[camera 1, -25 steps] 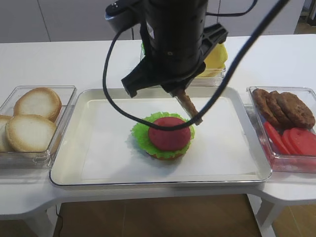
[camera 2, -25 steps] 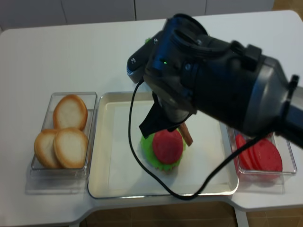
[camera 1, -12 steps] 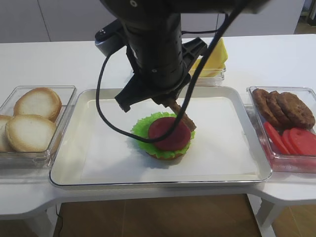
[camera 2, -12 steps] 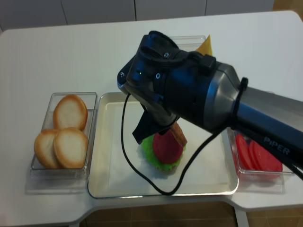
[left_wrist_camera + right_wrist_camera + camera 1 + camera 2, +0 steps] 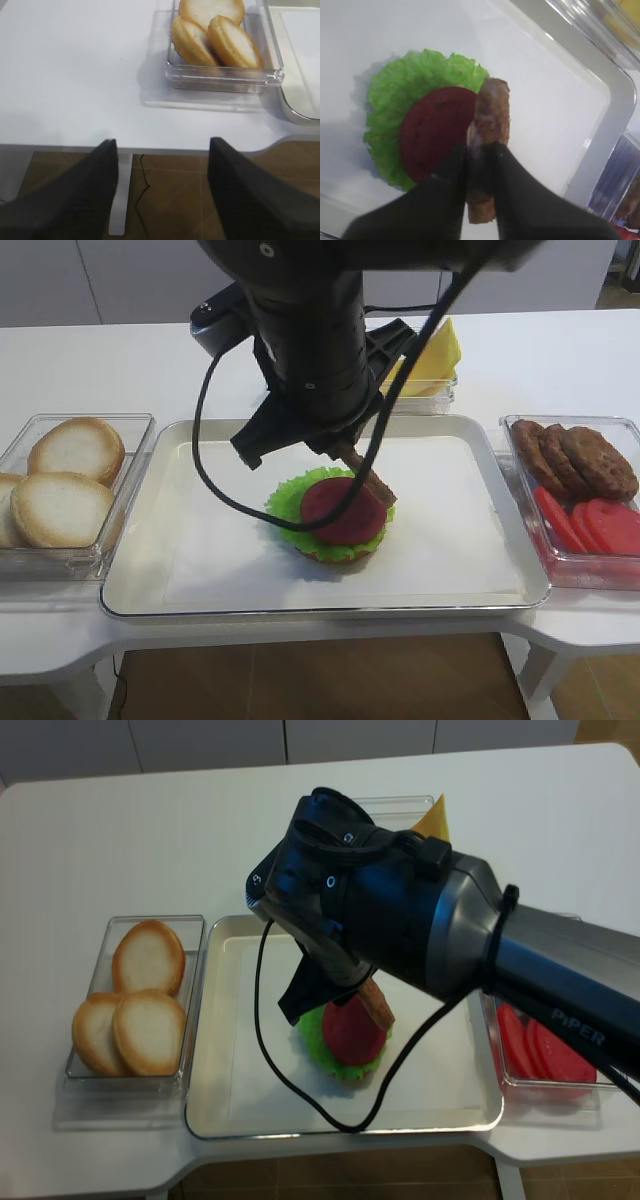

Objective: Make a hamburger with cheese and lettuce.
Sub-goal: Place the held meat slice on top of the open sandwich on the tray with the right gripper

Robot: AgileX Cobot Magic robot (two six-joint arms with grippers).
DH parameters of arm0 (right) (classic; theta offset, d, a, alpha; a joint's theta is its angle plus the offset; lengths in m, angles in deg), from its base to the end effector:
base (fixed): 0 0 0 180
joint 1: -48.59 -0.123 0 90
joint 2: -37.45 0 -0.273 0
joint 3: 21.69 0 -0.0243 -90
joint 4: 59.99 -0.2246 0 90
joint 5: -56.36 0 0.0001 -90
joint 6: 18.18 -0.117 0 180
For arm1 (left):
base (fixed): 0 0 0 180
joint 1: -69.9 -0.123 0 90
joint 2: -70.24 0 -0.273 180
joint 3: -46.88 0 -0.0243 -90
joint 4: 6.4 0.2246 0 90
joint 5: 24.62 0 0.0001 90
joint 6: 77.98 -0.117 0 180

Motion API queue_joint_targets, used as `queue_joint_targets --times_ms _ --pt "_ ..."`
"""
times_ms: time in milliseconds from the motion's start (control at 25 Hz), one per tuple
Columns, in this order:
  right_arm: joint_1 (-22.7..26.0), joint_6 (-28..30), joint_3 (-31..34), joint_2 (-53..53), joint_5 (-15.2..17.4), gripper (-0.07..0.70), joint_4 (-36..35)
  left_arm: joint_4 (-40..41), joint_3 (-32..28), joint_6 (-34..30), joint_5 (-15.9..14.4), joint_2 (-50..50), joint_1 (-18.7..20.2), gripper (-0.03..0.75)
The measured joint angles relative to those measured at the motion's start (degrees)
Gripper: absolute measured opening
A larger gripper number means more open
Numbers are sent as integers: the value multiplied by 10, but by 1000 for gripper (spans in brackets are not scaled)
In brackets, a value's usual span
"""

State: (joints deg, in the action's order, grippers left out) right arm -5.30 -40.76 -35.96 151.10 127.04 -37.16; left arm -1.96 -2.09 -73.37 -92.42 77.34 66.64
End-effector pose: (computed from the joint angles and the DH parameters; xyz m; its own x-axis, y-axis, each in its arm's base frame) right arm 0.2448 0.2628 0.2537 -0.7382 -0.6125 -0.2828 -0.5398 0.7876 -0.2970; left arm -0.0017 0.0083 0.2373 -0.5489 -0.0823 -0.8318 -0.1444 0.9895 -0.0026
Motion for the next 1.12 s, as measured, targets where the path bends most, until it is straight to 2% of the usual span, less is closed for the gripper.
queue_joint_targets --times_ms 240,720,1000,1120 --pt "0 0 -1 0 0 148 -22 0 0 0 0 0 0 427" --pt "0 -1 -1 0 -13 162 -54 0 0 0 0 0 0 427" --pt "0 -1 -1 0 -20 279 -69 0 0 0 0 0 0 427" --pt "0 -1 -1 0 -20 294 -69 0 0 0 0 0 0 427"
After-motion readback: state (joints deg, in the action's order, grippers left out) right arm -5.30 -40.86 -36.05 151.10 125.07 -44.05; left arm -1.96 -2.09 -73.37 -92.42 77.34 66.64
